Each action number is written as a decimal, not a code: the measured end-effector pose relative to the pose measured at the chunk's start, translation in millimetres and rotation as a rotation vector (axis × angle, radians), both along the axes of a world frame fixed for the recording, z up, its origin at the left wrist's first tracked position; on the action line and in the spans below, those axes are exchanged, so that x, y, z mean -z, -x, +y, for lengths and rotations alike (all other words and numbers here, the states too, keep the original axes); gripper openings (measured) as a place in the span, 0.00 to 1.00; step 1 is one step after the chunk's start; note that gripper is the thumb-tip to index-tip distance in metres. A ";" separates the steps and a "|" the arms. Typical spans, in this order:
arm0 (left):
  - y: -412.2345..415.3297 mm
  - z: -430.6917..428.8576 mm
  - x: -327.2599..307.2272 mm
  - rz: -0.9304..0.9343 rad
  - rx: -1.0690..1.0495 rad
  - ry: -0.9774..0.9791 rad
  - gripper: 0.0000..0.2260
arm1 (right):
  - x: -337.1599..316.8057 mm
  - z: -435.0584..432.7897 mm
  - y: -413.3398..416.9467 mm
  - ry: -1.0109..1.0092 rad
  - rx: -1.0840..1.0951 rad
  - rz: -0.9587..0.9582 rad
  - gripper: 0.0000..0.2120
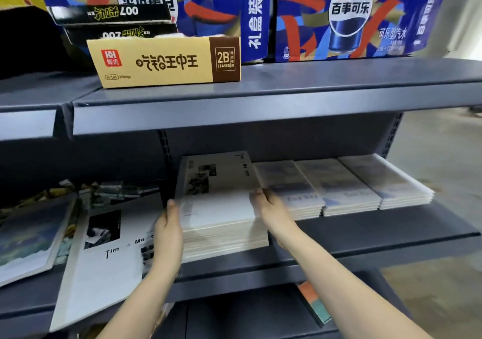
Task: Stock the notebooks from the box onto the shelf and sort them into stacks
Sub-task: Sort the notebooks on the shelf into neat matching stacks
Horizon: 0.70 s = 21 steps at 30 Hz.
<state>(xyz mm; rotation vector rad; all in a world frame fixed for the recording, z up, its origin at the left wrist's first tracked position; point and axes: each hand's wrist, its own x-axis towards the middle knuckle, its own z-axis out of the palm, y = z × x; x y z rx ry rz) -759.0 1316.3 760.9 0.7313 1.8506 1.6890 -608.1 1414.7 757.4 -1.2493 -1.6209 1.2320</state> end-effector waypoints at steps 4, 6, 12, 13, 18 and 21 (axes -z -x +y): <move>-1.3 5.9 1.3 -0.018 -0.078 0.024 0.25 | -2.3 -1.2 2.2 -0.084 0.011 -0.078 0.17; -0.3 6.6 1.8 -0.024 -0.091 0.027 0.26 | -4.6 -3.2 1.6 -0.093 0.010 -0.091 0.18; 3.3 -0.9 -2.5 -0.012 -0.041 0.065 0.27 | -8.1 -4.6 -3.3 -0.093 -0.075 -0.138 0.20; 4.2 -2.1 -3.0 -0.003 -0.035 0.065 0.26 | -7.1 -4.2 -4.0 -0.101 -0.083 -0.144 0.19; 7.0 -6.4 -1.1 0.008 -0.006 0.054 0.24 | 4.7 -8.4 -13.1 -0.107 -0.250 -0.260 0.46; 9.7 -6.3 1.0 -0.017 -0.014 0.073 0.26 | 3.9 -8.4 -22.7 -0.216 -0.398 -0.318 0.49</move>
